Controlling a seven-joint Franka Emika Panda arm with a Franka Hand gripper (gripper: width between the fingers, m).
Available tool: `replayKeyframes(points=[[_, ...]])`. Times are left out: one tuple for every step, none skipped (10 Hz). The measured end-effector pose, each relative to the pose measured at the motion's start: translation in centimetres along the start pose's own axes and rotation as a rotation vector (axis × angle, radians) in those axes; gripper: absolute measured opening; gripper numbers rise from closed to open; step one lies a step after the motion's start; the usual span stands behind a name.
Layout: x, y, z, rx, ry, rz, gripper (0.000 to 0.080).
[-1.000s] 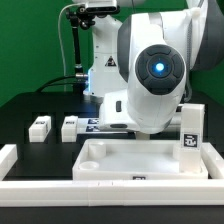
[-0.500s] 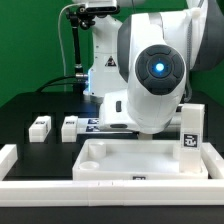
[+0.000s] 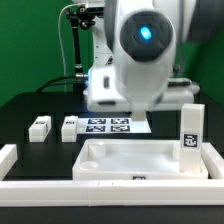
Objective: Assemble desk
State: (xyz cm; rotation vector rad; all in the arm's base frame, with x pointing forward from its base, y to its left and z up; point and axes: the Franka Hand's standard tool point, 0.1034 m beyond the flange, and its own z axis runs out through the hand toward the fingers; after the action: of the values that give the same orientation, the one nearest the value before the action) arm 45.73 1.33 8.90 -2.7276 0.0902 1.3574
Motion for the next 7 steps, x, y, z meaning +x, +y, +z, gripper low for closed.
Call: replayKeyframes(points=[[-0.6,1.5,-2.3,0.017,0.017,-0.005,0.029],[-0.5,2.4,-3.2,0.027,0.019,-0.003,0.0291],[0.6,2.4,-3.4,0.022,0.093,-0.003,0.0291],[0.7,2.2,-3.7,0.019,0.164,-0.005,0.0291],[0.8,2.3,-4.0,0.017,0.246,-0.005,0.0291],[0.5,2.2,-4.2,0.023,0.291,-0.001,0.0291],[0.0,1.8,-6.2,0.054,0.299,-0.004,0.0291]])
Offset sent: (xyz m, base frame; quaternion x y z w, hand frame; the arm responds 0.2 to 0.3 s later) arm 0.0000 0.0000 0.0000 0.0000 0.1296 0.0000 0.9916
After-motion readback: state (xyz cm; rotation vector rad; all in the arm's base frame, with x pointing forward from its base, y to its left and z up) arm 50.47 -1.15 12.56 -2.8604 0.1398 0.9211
